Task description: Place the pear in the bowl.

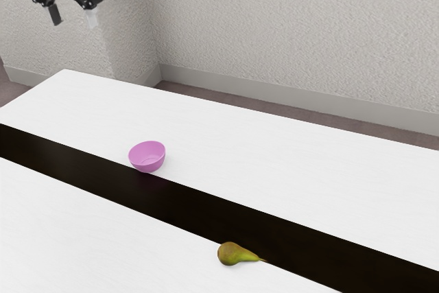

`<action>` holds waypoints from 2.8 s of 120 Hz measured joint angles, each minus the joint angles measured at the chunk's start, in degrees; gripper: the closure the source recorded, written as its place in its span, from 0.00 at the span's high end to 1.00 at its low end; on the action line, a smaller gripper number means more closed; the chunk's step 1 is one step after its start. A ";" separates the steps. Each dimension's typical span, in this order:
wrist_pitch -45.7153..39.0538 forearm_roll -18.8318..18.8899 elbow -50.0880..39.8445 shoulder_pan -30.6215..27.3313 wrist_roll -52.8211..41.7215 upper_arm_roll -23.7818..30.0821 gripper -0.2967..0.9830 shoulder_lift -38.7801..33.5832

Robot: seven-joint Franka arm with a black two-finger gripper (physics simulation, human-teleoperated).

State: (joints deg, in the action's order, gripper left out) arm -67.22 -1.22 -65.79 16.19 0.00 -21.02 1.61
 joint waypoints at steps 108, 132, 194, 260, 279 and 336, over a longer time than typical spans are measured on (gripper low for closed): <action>-20.44 8.69 -38.98 1.61 -33.97 32.34 0.77 2.02; -33.62 -3.07 -52.95 2.90 -48.08 33.21 0.77 -5.11; -49.94 -10.19 -60.09 2.69 -44.26 31.92 0.77 -1.94; -51.32 -4.95 -51.13 1.85 -44.21 27.52 0.77 10.79; -54.52 -5.07 -50.88 1.98 -48.08 27.76 0.77 13.61; -58.06 -7.90 -49.17 2.09 -55.69 27.84 0.77 19.91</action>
State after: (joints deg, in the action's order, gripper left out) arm -125.28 -9.12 -114.95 18.28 -55.69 6.82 21.52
